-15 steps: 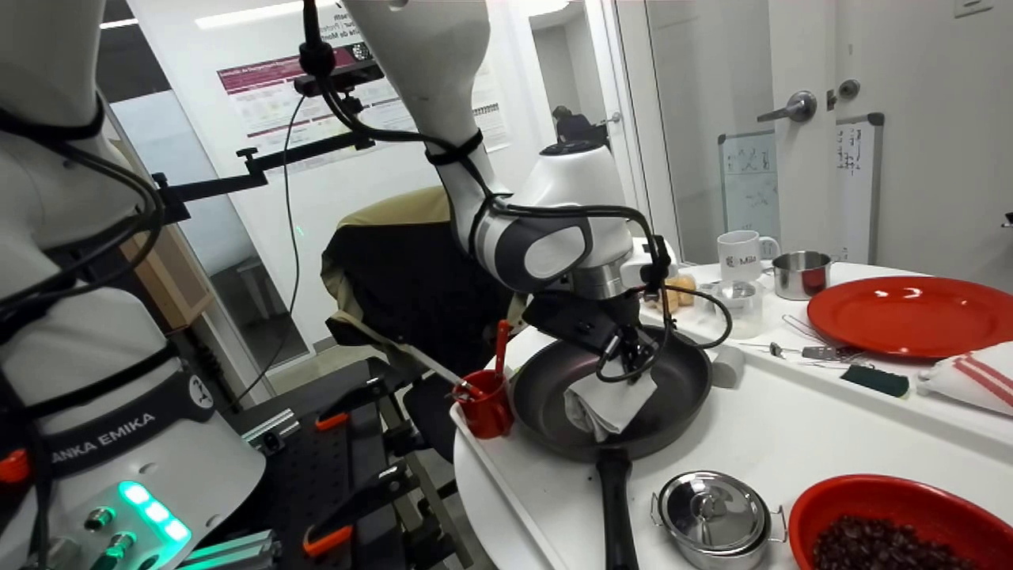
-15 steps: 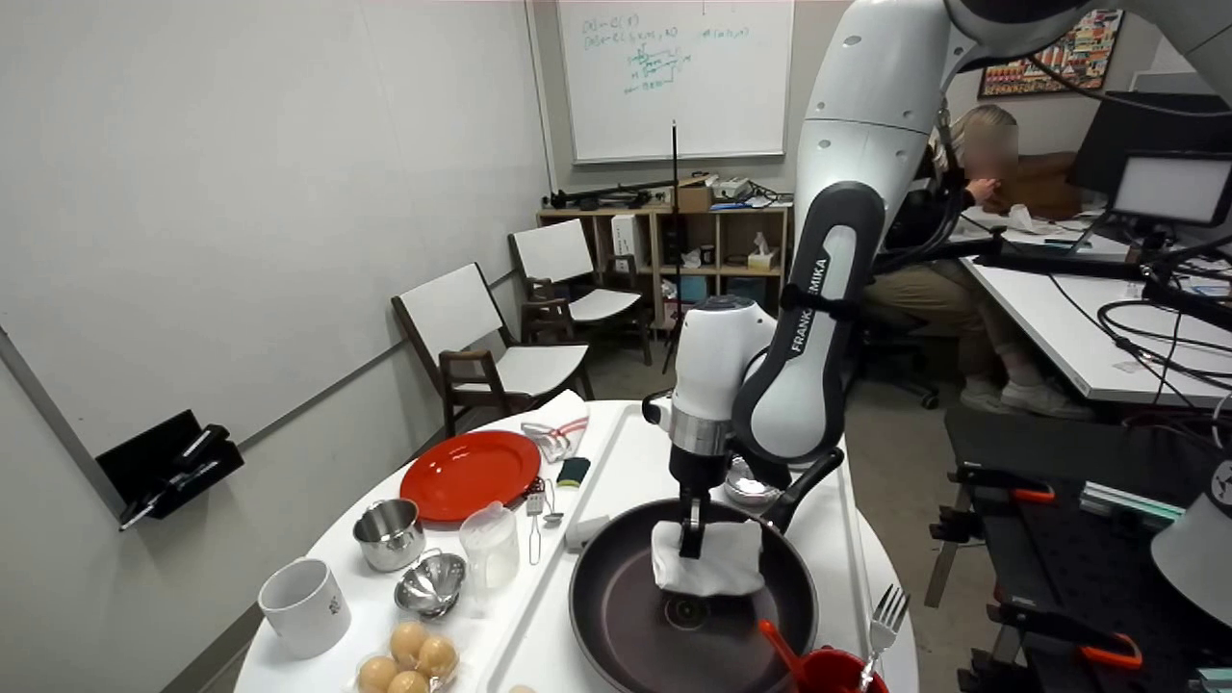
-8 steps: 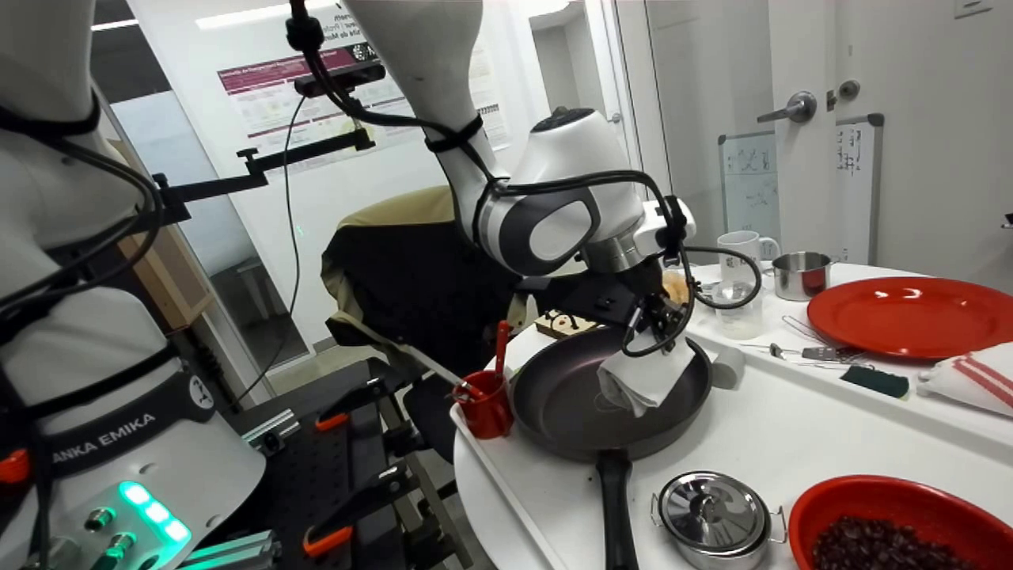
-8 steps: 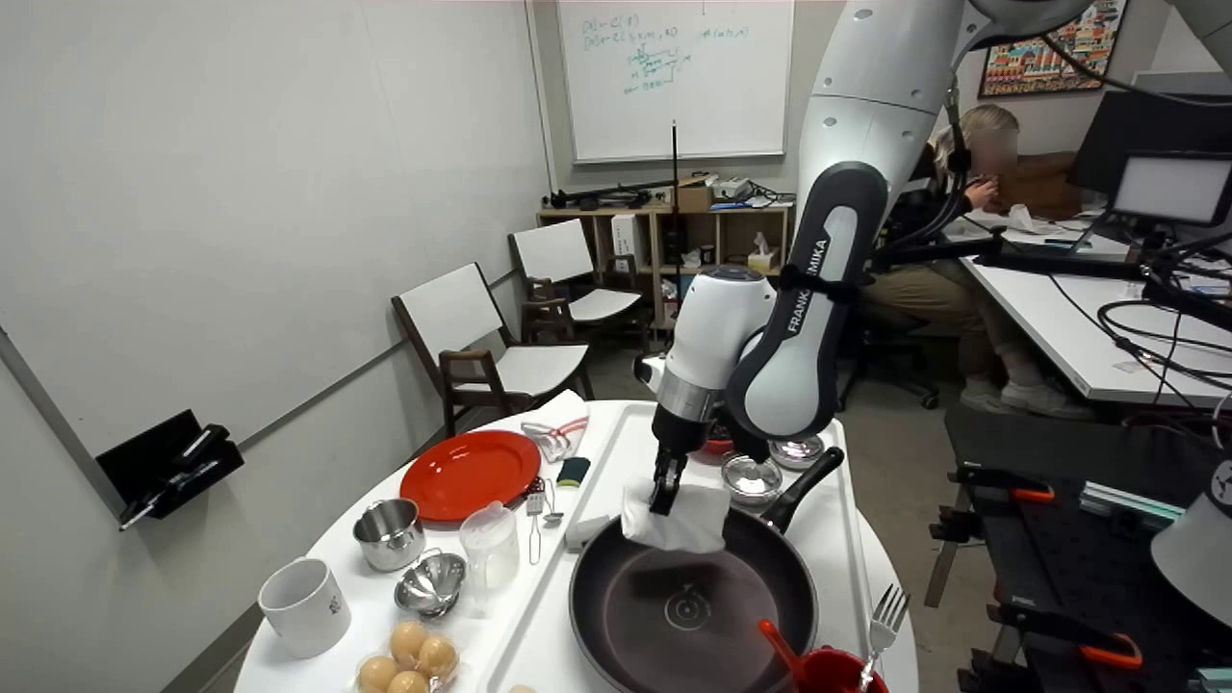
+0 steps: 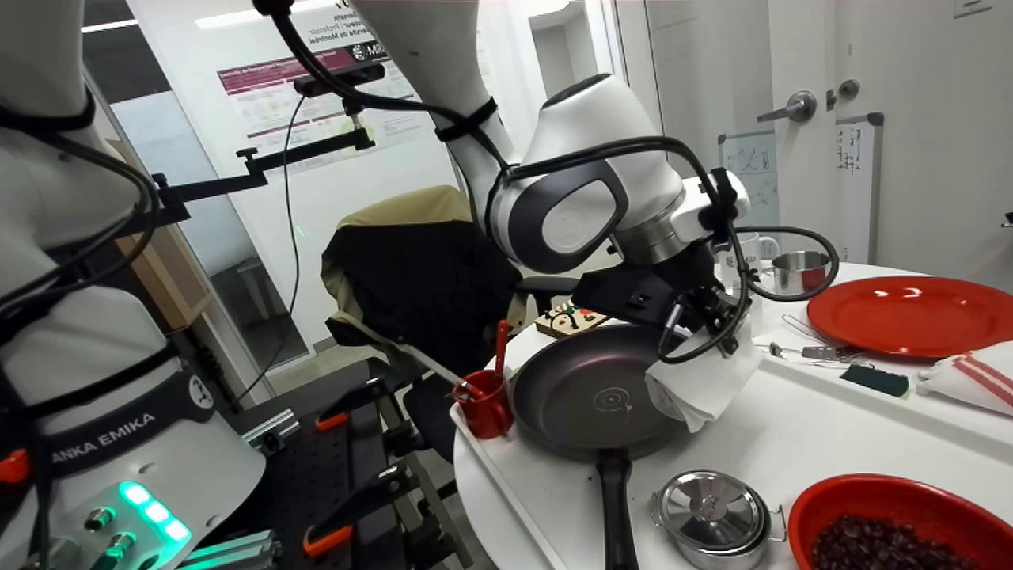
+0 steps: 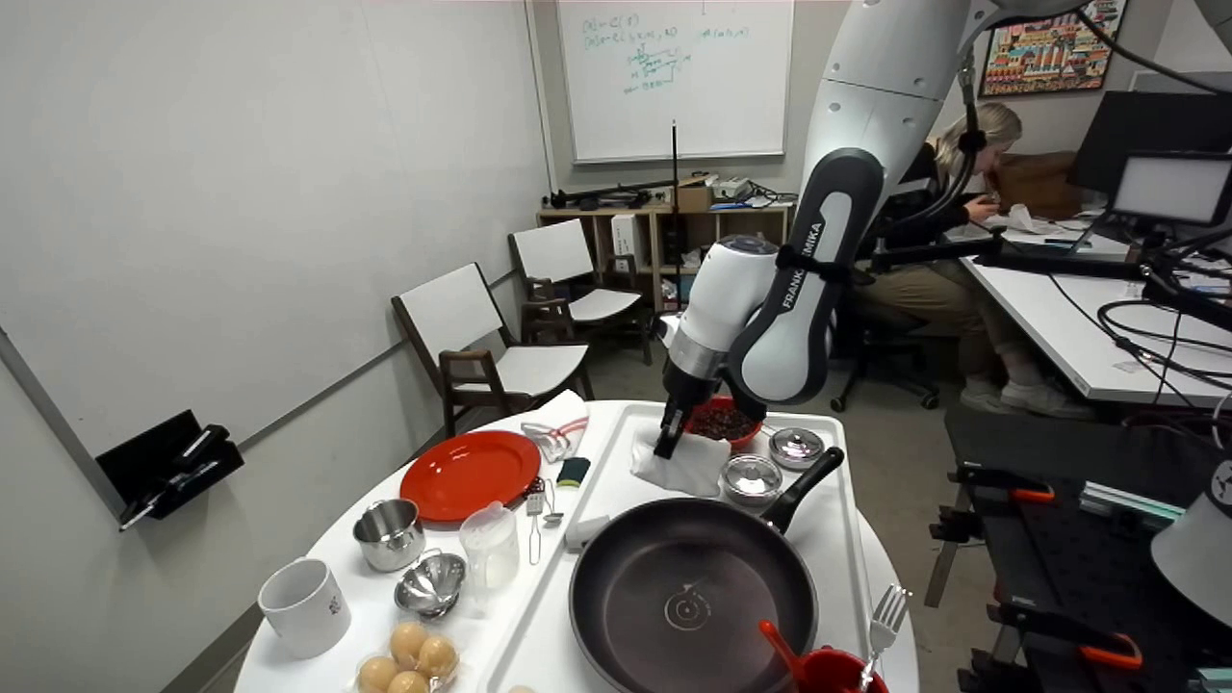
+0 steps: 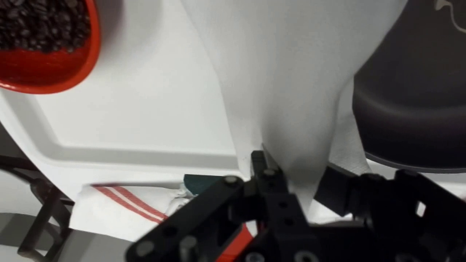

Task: Use the white towel to wipe the pan

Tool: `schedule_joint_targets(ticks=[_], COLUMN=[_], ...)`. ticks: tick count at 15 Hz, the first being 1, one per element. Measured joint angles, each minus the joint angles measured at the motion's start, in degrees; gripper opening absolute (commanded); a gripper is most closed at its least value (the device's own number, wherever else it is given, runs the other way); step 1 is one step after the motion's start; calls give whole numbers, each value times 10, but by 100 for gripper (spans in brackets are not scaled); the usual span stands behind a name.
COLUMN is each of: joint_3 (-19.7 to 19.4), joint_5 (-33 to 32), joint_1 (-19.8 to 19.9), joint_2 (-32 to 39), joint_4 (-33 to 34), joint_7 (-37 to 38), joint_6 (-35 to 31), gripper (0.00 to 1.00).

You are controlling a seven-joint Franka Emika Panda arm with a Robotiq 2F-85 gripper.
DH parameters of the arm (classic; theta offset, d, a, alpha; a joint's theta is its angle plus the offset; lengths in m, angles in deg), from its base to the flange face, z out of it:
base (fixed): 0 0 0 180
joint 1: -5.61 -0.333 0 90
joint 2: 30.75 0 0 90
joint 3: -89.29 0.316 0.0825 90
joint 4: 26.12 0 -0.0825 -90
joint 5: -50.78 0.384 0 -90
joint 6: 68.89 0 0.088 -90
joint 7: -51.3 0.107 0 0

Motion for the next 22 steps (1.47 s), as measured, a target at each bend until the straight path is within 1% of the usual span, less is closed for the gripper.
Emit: schedule_joint_targets(ticks=[6,11,18,22], joint_3=[-37,-57,-62,-60], joint_5=[14,22,24,29], joint_1=[-10,-19,-22,-21], joint_2=[0,0,0,12], joint_4=[-1,-9,-11,10], joint_7=[19,30,38,45], joint_6=[0,-6,-14,-14], gripper=[4,4,4,4])
